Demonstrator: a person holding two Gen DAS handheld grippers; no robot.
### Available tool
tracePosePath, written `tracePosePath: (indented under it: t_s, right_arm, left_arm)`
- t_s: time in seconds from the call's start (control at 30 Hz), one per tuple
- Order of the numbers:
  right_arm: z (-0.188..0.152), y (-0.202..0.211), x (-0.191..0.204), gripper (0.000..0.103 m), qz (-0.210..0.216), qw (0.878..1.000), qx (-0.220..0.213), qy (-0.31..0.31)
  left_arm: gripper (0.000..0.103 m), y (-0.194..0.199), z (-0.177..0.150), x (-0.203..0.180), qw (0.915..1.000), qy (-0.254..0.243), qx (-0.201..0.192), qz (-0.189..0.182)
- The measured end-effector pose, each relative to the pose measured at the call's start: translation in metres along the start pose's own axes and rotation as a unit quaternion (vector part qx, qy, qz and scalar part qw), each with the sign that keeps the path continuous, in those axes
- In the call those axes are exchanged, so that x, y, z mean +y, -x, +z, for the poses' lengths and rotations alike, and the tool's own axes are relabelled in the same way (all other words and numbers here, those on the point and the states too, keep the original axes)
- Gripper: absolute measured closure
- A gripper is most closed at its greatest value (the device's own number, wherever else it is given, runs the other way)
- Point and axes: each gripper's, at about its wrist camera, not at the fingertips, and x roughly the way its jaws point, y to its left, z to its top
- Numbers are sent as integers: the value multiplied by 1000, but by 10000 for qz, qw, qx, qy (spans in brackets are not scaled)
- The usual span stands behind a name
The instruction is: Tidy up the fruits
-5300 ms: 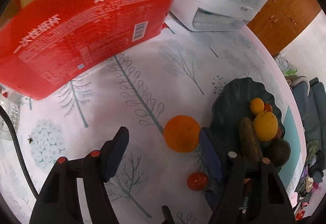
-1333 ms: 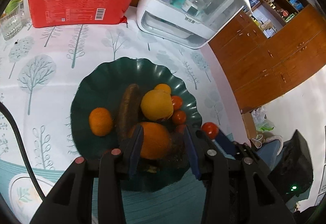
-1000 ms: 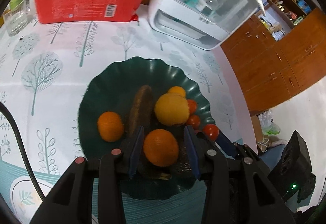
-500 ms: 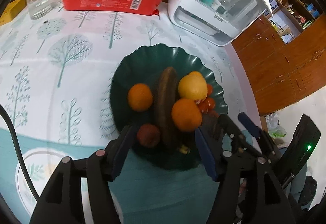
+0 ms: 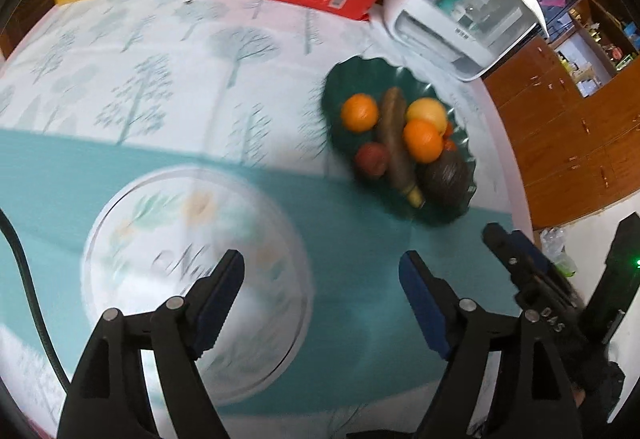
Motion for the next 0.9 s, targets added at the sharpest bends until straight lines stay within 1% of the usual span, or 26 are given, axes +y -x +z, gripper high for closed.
tracePosePath:
  t_s: [0.1,0.23,0.37,0.47,0.6,0.77,0.87,0.9]
  right_arm:
    - [-19,20,18,21,38,9999,137,85]
    - [-51,45,45,15,145,9990,354,216]
    - [-84,69,73,14,287,9977,555,272]
    - [-108,87,93,12,417,9971,556,301]
    - [-133,116,114,8,402,9975,441,378]
    - [-149,151,133,4,411,9966,374,606]
    - [-146,167,135,3,375,9967,438,580]
    - [-144,174,135,3,414,9967,434,549]
  left_arm:
    - [24,21,-25,17,9999,51,2,145]
    - [23,57,-54,36,9992,-78,-187,344]
    - [22,94,-80,52,9971,-277,-390,589]
    - [19,123,-98,63,9953,-372,-566,692]
    - [18,156,-117,71,9938,-452,-682,752]
    - [18,191,-133,61,9870,-628,-1056,1038]
    - [18,208,-139,49,9840,-760,-1216,1056]
    - [16,213,-141,44,9836,-764,-1252,1045]
